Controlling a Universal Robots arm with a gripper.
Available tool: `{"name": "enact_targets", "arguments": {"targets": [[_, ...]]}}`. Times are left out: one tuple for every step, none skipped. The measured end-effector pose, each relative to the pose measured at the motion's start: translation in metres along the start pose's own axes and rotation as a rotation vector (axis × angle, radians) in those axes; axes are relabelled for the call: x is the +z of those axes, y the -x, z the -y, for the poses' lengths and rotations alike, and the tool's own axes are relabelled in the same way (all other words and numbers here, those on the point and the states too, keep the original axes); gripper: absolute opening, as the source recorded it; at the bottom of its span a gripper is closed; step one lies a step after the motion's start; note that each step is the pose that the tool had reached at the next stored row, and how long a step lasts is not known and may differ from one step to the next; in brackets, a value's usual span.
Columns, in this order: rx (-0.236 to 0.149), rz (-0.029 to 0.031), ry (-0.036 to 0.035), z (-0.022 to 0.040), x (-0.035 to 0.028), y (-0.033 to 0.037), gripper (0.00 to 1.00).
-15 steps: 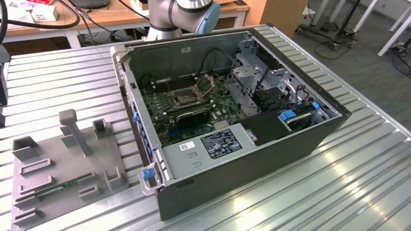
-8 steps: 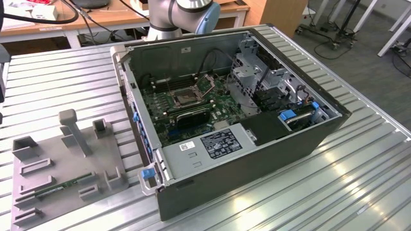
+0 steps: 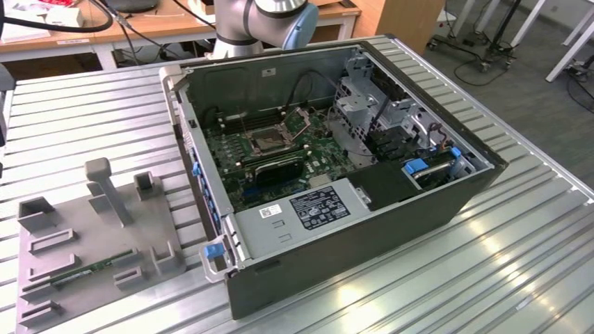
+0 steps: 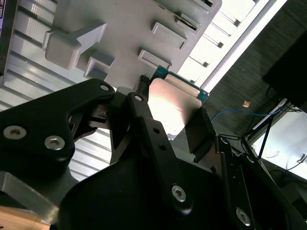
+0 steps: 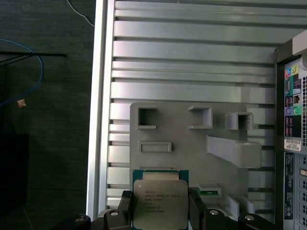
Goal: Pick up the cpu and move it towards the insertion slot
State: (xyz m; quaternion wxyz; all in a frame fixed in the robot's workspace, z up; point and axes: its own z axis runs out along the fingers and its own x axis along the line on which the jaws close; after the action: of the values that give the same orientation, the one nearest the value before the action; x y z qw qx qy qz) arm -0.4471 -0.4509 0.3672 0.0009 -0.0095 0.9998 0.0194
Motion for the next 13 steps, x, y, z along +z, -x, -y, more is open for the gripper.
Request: {"name": "enact_targets", "arguments": {"targets": [[0.000, 0.0000, 0.0000, 0.0000, 0.0000, 0.0003, 0.55], [0.000, 0.0000, 0.0000, 0.0000, 0.0000, 0.0006, 0.55], [0.000, 0.0001, 0.0001, 0.0000, 0.0001, 0.0009, 0.55], [0.000, 0.0001, 0.0000, 0.0000, 0.0001, 0.0012, 0.55], [0.000, 0.0001, 0.0000, 0.0000, 0.0001, 0.0016, 0.55], [0.000, 0.0000, 0.0000, 0.0001, 0.0000, 0.0020, 0.55], [0.000, 0.0000, 0.0000, 0.0001, 0.0000, 0.0024, 0.55], [0.000, 0.0001, 0.0001, 0.0001, 0.0001, 0.0028, 0.55], [0.000, 0.0001, 0.0001, 0.0001, 0.0001, 0.0033, 0.55], [0.000, 0.0001, 0.0001, 0.0001, 0.0001, 0.0039, 0.55], [0.000, 0.0001, 0.0001, 0.0001, 0.0001, 0.0044, 0.55], [0.000, 0.0000, 0.0000, 0.0001, 0.0001, 0.0050, 0.55], [0.000, 0.0001, 0.0001, 0.0001, 0.0001, 0.0055, 0.55]]}}
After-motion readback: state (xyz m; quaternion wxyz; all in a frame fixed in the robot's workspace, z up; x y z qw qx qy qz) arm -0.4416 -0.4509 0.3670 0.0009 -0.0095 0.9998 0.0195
